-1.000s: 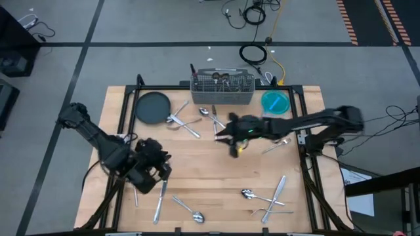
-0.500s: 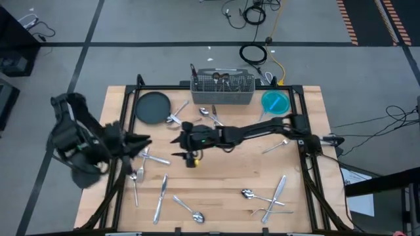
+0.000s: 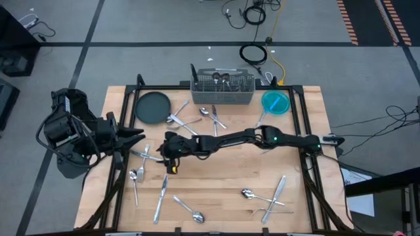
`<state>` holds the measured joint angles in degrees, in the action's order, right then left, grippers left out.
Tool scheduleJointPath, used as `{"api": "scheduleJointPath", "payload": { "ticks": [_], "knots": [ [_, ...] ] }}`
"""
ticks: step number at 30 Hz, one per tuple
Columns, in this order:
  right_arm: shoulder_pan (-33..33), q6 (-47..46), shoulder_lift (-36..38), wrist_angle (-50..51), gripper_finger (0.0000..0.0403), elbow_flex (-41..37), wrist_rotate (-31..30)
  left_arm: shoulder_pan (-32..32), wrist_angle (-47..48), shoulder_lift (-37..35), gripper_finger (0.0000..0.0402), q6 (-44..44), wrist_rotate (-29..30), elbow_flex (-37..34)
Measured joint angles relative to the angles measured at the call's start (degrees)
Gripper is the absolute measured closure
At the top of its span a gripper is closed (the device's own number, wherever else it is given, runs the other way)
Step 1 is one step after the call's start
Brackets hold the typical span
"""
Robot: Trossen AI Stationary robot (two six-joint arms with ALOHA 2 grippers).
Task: Sort silverware
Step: Put the knife into the silverware basket
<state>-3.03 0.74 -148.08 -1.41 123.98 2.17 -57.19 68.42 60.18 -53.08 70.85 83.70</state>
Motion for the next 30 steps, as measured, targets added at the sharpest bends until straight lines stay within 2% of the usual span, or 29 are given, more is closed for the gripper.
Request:
{"api": "scheduleJointPath", "payload": {
  "ticks": [3, 12, 17, 25, 30],
  "knots": [
    [0.0, -1.7, -2.1, -0.1, 0.0174, 1.6, -2.2, 0.0, 0.1, 0.0, 0.0314, 0.0, 0.0, 0.0],
    [-0.1, -5.2, -5.5, 0.4, 0.0174, 1.9, -2.8, 0.0, 0.3, 0.0, 0.0314, 0.0, -0.2, 0.0],
    [-0.5, -7.1, -6.1, 1.2, 0.0174, 1.9, -5.2, 0.0, 1.4, 0.0, 0.0313, -0.2, -0.3, 0.0],
    [-1.3, -8.7, -6.8, 1.9, 0.0174, 1.9, -5.4, 0.0, 1.6, 0.1, 0.0313, 0.9, -0.3, 0.0],
    [-1.9, -8.2, -6.8, 6.7, 0.0194, 1.9, -8.5, 0.0, 1.6, 0.2, 0.0313, 1.0, -0.3, 0.0]
  ]
}}
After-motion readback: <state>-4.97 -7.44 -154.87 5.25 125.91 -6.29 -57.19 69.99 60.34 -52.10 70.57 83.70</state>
